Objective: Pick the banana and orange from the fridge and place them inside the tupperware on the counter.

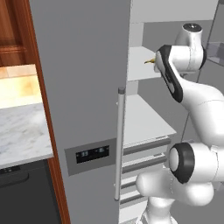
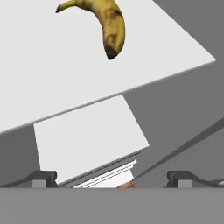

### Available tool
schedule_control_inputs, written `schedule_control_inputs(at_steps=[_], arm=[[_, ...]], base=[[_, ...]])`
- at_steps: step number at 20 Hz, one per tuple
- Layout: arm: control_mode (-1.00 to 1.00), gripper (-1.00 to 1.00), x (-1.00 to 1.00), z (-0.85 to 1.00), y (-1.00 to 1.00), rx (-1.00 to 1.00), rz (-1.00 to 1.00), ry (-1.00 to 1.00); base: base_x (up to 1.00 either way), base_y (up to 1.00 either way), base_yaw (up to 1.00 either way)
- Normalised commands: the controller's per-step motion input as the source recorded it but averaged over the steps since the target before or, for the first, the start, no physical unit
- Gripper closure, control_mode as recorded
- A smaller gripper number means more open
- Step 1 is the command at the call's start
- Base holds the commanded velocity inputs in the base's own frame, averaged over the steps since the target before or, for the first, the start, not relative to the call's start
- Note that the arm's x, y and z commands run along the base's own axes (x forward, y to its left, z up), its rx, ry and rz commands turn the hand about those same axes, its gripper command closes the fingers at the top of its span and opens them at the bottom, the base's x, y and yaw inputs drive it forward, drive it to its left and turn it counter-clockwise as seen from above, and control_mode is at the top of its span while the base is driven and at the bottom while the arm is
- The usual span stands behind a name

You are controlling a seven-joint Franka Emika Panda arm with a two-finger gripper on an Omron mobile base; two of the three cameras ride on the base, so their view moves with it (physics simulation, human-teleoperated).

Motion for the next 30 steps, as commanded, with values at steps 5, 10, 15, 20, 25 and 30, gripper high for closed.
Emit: schedule_control_inputs(at_steps=[5,10,15,20,25,30], arm=[[-1.00,-1.00,0.64,0.03,-0.14,0.00,0.00,-0.11],[-1.00,-1.00,0.70,0.00,-0.15,0.00,0.00,0.00],[-1.00,-1.00,0.70,0.00,-0.13,0.00,0.00,0.00],[-1.00,-1.00,0.66,0.00,-0.16,0.00,0.00,0.00],[-1.00,-1.00,0.52,-0.01,-0.18,0.00,0.00,0.00],[-1.00,-1.00,0.38,-0.01,-0.19,0.00,0.00,0.03]], base=[[0.00,0.00,0.00],[0.00,0.00,0.00],[0.00,0.00,0.00],[0.00,0.00,0.00],[0.00,0.00,0.00],[0.00,0.00,0.00]])
